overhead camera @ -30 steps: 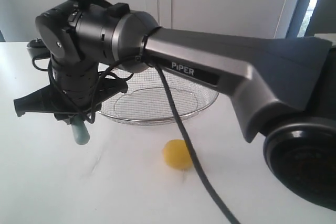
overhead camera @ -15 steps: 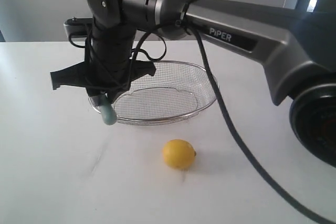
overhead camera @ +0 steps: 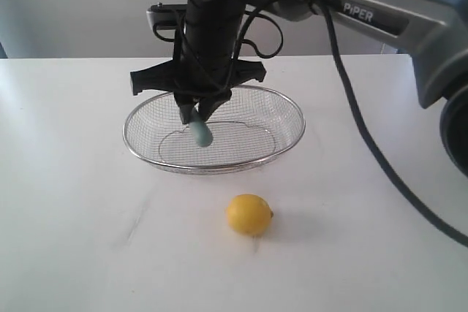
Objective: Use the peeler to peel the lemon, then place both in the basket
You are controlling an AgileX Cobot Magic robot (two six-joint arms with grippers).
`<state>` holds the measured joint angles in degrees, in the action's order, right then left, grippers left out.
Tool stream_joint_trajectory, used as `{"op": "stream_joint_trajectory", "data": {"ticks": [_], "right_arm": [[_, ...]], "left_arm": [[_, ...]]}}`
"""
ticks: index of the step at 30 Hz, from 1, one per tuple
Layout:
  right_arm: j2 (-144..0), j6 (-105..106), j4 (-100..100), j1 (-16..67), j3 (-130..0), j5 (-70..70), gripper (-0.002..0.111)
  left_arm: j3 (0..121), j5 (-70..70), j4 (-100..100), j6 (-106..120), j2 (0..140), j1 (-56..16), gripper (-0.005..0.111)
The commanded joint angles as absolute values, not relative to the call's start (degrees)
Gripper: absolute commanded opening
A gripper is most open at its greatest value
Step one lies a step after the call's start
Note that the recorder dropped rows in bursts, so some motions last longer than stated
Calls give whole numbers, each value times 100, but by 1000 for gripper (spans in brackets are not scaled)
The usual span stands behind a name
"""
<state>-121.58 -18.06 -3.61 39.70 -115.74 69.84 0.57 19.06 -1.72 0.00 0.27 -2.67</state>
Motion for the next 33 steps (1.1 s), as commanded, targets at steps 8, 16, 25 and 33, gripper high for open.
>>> {"op": "stream_joint_trajectory", "data": {"ticks": [8, 16, 25, 33], "right_arm": [[-11658, -1492, -349, 3531, -10925, 6996, 0], [-11026, -1285, -798, 3060, -9949, 6612, 0], [-10075, -1202, -857, 2519, -8558, 5972, 0], [-9211, -619, -1559, 1960, -7365, 5313, 0]], "left_arm": [[0, 1922, -166, 0, 0, -254, 0], [0, 1922, -166, 0, 0, -254, 0], [0, 1922, -166, 0, 0, -254, 0], [0, 1922, -166, 0, 0, -254, 0]]}}
